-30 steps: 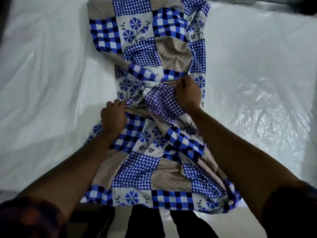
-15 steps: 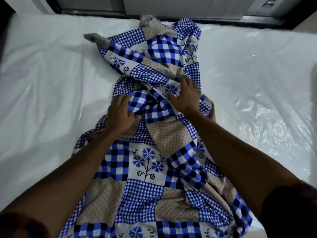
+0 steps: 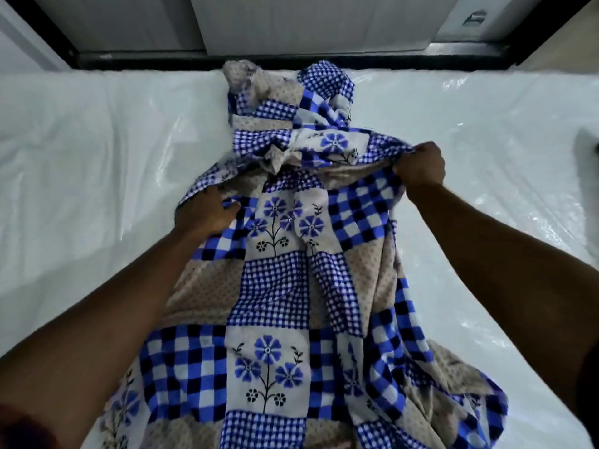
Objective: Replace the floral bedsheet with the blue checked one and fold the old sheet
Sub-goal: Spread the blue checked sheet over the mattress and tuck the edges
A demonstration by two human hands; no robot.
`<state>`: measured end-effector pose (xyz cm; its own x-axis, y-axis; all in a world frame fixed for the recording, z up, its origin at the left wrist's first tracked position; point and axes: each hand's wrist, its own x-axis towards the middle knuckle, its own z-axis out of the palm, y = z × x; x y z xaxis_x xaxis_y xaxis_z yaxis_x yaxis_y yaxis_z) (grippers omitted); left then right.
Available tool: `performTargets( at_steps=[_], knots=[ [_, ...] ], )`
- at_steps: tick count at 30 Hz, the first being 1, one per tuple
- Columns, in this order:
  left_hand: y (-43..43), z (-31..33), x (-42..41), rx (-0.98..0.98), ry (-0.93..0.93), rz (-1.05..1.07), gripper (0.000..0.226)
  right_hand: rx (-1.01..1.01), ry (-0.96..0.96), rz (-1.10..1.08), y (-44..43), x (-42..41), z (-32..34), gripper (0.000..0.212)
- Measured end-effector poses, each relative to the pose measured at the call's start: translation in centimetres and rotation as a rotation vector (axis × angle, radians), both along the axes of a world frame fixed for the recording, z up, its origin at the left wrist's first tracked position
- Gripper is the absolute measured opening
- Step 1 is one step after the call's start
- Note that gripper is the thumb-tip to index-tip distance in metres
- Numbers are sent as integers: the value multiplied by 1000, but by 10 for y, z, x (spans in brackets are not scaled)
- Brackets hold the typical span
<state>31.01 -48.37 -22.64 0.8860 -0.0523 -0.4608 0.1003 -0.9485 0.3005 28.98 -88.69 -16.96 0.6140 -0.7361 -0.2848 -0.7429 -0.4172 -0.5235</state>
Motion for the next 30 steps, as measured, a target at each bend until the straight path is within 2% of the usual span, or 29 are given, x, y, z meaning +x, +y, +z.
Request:
performTargets(
  at_steps=[2, 4, 5, 8, 10, 12, 15, 16, 19, 21, 22, 24, 25, 27, 29, 30],
  knots=[
    [-6, 14, 21, -93, 8, 158, 79, -39, -2, 72, -13, -7, -2, 52],
    [-17, 31, 37, -115, -59, 363, 67, -177, -24, 342, -5, -7, -2, 73],
    [-24, 37, 41, -99, -121, 392, 57, -247, -40, 534, 6, -3, -3, 83],
    [-57, 48, 37, -146, -387, 188, 31, -320, -31, 961, 52, 23, -8, 101],
    [-75, 41, 32, -243, -466, -41, 28, -331, 22, 1052, 79, 40, -12, 91],
    [-79, 20, 37, -187, -369, -202, 52, -303, 9, 995, 88, 53, -7, 73],
    [-73, -6, 57, -112, -84, -62, 98, -167, -115, 699, 55, 69, 7, 52],
    [-73, -11, 65, -70, -26, -45, 104, -97, -169, 548, 33, 75, 12, 48],
    [-72, -6, 86, 88, 81, -8, 89, 97, -322, 82, -35, 84, 27, 51],
    [-64, 6, 96, 47, 120, 120, 80, 119, -359, -103, -74, 79, 30, 56],
    [-58, 11, 99, -1, 113, 196, 77, 127, -352, -129, -86, 76, 27, 56],
    [-50, 20, 99, -15, 2, 321, 77, 146, -299, -69, -91, 68, 18, 53],
    [-51, 24, 94, 60, -101, 322, 77, 133, -287, 7, -87, 64, 11, 57],
    [-71, 35, 83, 203, -358, 195, 74, 84, -304, 186, -68, 57, -2, 80],
    [-105, 42, 72, 148, -515, -21, 75, -5, -239, 417, -43, 54, -14, 96],
    [-125, 44, 69, 103, -534, -146, 75, -78, -173, 557, -30, 54, -17, 96]
  ],
)
